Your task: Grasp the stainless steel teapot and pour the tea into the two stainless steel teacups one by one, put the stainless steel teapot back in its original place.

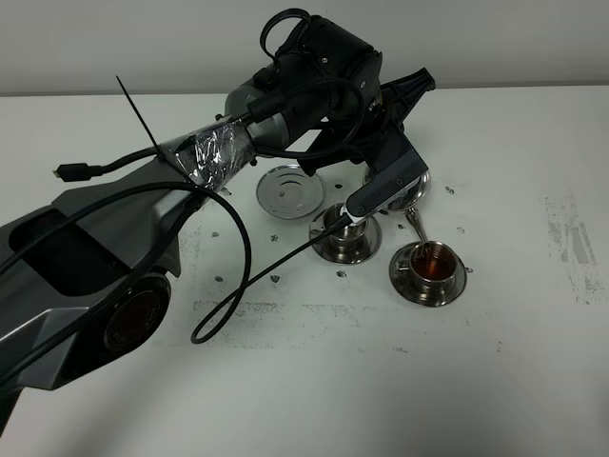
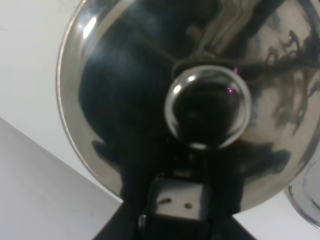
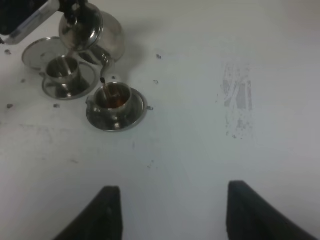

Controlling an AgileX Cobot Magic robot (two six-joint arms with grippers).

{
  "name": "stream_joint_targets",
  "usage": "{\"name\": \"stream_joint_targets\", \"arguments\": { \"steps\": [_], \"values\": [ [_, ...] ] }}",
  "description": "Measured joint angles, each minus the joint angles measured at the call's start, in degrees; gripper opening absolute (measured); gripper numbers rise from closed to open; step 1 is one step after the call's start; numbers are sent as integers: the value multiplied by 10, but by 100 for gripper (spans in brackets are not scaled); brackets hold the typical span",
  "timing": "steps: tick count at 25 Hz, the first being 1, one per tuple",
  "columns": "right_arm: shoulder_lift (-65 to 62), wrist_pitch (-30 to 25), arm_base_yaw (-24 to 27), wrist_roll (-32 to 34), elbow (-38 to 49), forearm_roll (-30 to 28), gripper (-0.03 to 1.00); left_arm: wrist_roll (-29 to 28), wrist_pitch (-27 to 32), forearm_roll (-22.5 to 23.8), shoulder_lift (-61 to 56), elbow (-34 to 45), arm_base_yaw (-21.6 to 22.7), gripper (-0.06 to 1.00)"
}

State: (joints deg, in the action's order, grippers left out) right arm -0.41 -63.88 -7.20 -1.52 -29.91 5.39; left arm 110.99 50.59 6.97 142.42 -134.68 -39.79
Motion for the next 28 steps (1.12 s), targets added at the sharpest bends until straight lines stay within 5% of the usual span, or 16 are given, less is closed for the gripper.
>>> {"name": "stream_joint_targets", "arguments": {
  "steps": [28],
  "values": [
    [0,0,0,0,0,0,45,2,-2,3,0,0,0,19]
  ]
}}
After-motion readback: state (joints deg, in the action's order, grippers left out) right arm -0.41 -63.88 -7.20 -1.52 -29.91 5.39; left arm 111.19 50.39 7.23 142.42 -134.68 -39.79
